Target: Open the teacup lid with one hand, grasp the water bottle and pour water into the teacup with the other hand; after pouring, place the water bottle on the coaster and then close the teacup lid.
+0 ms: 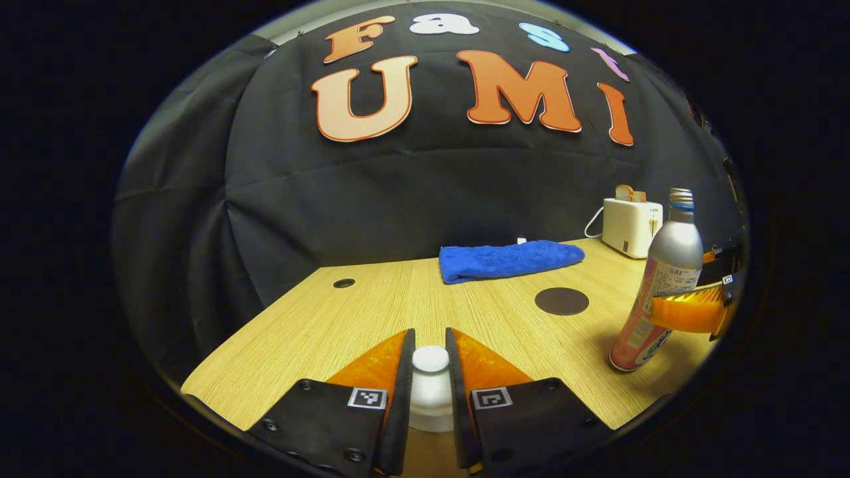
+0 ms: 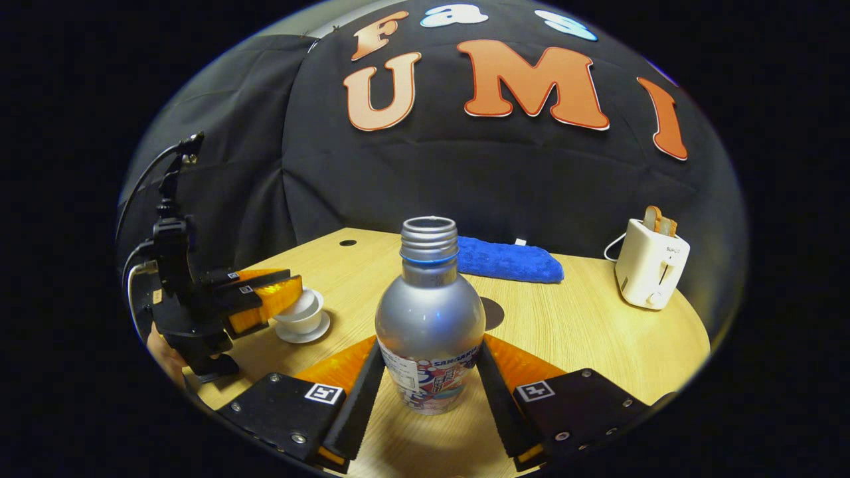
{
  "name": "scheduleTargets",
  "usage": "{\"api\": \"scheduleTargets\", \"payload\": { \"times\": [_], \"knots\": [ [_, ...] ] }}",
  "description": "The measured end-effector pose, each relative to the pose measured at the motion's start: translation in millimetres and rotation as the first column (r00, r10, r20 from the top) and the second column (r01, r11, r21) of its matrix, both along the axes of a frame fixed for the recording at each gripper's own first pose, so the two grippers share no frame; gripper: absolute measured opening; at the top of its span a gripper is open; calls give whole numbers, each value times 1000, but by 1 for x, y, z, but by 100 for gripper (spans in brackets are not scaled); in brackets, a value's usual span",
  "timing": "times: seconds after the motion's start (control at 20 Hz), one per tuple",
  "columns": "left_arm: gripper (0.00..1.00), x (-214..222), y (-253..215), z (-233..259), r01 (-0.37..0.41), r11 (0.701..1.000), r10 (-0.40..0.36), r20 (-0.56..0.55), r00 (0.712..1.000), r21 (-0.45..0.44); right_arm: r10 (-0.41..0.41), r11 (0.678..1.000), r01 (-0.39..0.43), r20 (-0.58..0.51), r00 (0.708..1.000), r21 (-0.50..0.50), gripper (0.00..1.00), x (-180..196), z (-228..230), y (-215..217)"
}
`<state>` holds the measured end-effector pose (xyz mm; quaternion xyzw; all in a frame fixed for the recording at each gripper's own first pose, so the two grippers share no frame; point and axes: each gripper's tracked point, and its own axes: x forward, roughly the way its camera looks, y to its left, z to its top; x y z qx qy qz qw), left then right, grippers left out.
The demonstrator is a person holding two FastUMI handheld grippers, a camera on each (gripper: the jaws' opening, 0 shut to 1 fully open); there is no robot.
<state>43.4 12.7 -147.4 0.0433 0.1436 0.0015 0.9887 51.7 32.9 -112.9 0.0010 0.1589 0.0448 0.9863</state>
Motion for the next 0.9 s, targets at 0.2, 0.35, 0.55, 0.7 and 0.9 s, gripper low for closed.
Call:
{"api": "scheduleTargets", "payload": {
  "times": [0.2, 0.35, 0.55, 0.7, 0.9],
  "knots": [
    [33, 0, 5, 13, -5, 1000, 6, 25, 1000, -12, 2, 999, -2, -3, 1000, -53, 80, 1, 3, -3],
    [32, -2, 10, 23, -15, 1000, 15, 41, 999, -6, 4, 995, -5, -15, 1000, -96, 80, 2, 4, -6],
    [28, -6, 22, 31, -34, 999, 34, 52, 998, -5, 8, 986, -14, -36, 999, -168, 80, 4, 4, -11],
    [32, -11, 31, 34, -45, 999, 45, 55, 997, -2, 12, 971, -23, -48, 999, -237, 80, 7, 6, -12],
    [33, -19, 46, 37, -61, 998, 62, 61, 996, -15, 22, 944, -44, -68, 997, -328, 80, 13, 7, -11]
  ]
}}
